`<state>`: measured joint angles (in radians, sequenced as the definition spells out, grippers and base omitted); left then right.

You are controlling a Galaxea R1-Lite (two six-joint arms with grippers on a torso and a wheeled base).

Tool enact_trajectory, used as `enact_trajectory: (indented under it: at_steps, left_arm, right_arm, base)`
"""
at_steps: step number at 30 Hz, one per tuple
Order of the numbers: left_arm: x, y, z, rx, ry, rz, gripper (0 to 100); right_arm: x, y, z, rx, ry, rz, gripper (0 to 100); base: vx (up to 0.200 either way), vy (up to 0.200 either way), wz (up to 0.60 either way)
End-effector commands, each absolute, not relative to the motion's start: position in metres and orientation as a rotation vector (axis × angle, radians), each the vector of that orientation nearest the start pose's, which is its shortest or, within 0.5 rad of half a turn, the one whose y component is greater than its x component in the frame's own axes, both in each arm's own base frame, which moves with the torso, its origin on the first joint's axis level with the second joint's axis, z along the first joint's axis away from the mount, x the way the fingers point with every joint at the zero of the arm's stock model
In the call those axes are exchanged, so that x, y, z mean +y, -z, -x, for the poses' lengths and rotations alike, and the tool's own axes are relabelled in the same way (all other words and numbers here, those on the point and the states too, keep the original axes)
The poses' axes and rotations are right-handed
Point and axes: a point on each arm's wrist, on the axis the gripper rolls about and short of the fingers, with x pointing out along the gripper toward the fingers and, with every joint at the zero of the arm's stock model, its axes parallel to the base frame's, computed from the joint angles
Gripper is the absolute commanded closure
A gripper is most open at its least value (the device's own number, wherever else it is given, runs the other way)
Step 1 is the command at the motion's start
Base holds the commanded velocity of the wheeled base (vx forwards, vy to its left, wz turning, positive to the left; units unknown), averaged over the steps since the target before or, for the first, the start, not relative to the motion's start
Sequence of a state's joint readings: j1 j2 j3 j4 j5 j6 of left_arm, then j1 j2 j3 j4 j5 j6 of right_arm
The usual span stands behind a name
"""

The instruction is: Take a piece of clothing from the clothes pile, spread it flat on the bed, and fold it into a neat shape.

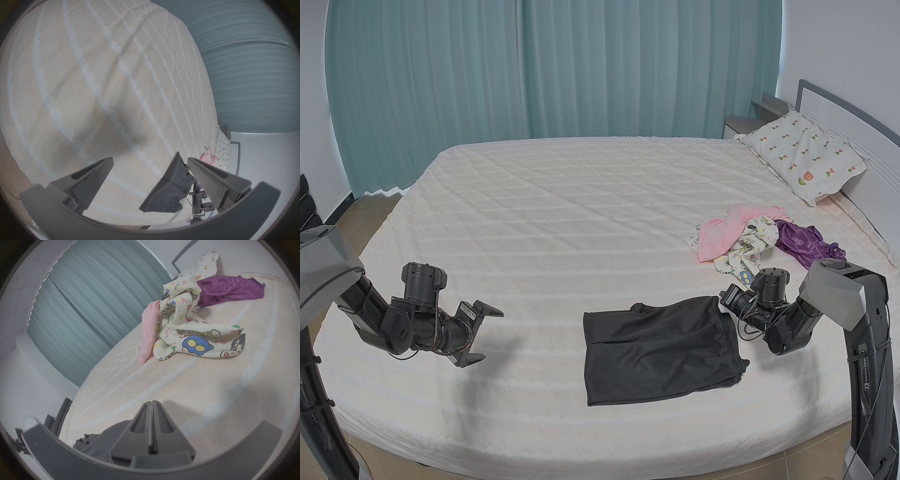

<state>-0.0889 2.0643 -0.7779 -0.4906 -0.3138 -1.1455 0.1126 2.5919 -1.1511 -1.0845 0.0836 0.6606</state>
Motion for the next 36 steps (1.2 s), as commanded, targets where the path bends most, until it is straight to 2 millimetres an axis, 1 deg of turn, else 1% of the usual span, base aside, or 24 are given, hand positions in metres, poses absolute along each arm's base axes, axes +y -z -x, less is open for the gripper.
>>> enact_trajectory:
  at_steps: [1, 5, 7, 8, 12, 20, 21, 25, 28, 29, 31, 33, 36]
  left_arm:
    - [-0.037, -0.045, -0.333, 0.933, -0.119, 1.156, 0]
    - [-0.037, -0.045, -0.333, 0.930, -0.123, 1.154, 0]
    - [-0.037, -0.043, -0.332, 0.934, -0.126, 1.153, 0]
    - [-0.037, -0.043, -0.332, 0.934, -0.126, 1.153, 0]
    - [-0.037, -0.044, -0.332, 0.933, -0.125, 1.153, 0]
    - [-0.037, -0.043, -0.331, 0.934, -0.126, 1.153, 0]
    - [-0.037, -0.043, -0.331, 0.934, -0.126, 1.153, 0]
    - [-0.037, -0.043, -0.331, 0.934, -0.125, 1.152, 0]
    - [-0.037, -0.043, -0.331, 0.934, -0.127, 1.151, 0]
    - [-0.037, -0.042, -0.329, 0.940, -0.131, 1.151, 0]
    - [-0.037, -0.042, -0.329, 0.936, -0.128, 1.151, 0]
    - [-0.037, -0.043, -0.330, 0.920, -0.126, 1.150, 0]
    - [-0.039, -0.040, -0.329, 0.910, -0.126, 1.144, 0]
  right_arm:
    - [0.047, 0.043, -0.449, 0.389, -0.047, -0.684, 100]
    - [0.044, 0.037, -0.444, 0.401, -0.043, -0.727, 100]
    - [0.045, 0.032, -0.436, 0.434, -0.094, -0.745, 100]
    - [0.045, 0.031, -0.432, 0.454, -0.122, -0.749, 0]
    - [0.049, 0.024, -0.429, 0.450, -0.158, -0.743, 0]
    - [0.051, 0.032, -0.427, 0.472, -0.165, -0.733, 0]
    - [0.058, 0.029, -0.427, 0.442, -0.194, -0.741, 0]
    - [0.074, 0.031, -0.427, 0.426, -0.239, -0.734, 0]
    - [0.077, 0.033, -0.427, 0.426, -0.250, -0.729, 0]
    - [0.077, 0.035, -0.426, 0.448, -0.261, -0.730, 100]
    - [0.075, 0.039, -0.424, 0.483, -0.282, -0.735, 100]
    - [0.070, 0.043, -0.427, 0.473, -0.279, -0.733, 100]
    - [0.061, 0.041, -0.430, 0.452, -0.264, -0.740, 100]
  base:
    - [0.000, 0.000, 0.00]
    - [0.000, 0.000, 0.00]
    - [0.000, 0.000, 0.00]
    - [0.000, 0.000, 0.00]
    - [0.000, 0.000, 0.00]
    - [0.000, 0.000, 0.00]
    - [0.000, 0.000, 0.00]
    - [0.000, 0.000, 0.00]
    - [0.000, 0.000, 0.00]
    - [0.000, 0.000, 0.00]
    - [0.000, 0.000, 0.00]
    - [0.000, 0.000, 0.00]
    - [0.000, 0.000, 0.00]
